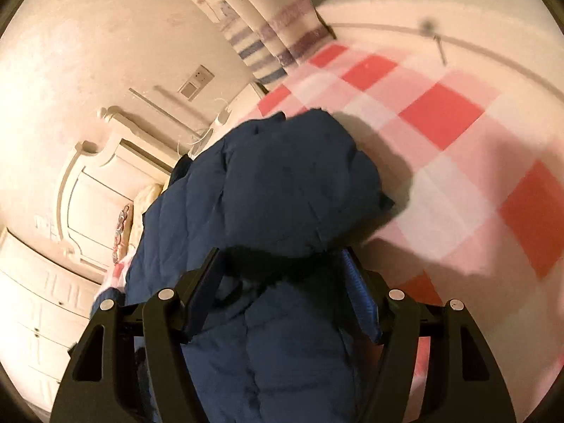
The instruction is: Fold large clothes
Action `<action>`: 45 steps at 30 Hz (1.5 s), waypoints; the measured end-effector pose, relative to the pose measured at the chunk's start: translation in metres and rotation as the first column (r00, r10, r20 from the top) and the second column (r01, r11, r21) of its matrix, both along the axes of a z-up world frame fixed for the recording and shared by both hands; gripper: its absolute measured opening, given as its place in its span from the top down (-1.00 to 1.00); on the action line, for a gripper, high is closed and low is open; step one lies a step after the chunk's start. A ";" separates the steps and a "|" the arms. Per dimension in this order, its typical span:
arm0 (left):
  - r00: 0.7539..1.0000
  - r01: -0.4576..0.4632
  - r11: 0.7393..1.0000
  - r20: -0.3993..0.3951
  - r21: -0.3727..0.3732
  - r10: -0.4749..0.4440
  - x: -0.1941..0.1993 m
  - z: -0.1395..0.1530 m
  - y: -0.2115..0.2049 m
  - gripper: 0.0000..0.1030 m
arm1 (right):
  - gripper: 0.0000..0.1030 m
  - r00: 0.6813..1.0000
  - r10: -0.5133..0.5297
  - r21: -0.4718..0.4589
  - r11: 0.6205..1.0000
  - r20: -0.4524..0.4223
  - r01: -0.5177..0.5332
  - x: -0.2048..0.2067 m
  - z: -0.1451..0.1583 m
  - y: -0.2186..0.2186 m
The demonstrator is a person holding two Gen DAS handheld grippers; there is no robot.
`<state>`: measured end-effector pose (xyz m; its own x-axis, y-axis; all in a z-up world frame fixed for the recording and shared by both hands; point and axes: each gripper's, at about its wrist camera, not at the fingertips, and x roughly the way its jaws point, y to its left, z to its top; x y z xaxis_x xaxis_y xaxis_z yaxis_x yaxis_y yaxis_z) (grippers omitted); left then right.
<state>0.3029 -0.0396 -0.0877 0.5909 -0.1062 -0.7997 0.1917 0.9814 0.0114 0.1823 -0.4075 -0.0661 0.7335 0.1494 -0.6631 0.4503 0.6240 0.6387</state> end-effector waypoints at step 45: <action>0.991 0.062 0.919 -0.086 -0.390 -0.103 0.015 0.044 -0.029 -0.95 | 0.22 0.960 0.235 -0.536 0.797 -0.152 -0.280 0.025 0.011 0.092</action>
<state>0.3177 -0.0685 -0.0438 0.4835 -0.4633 -0.7427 0.2519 0.8862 -0.3889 0.2071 -0.3154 -0.0546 0.6654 -0.0785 -0.7424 0.2550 0.9585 0.1272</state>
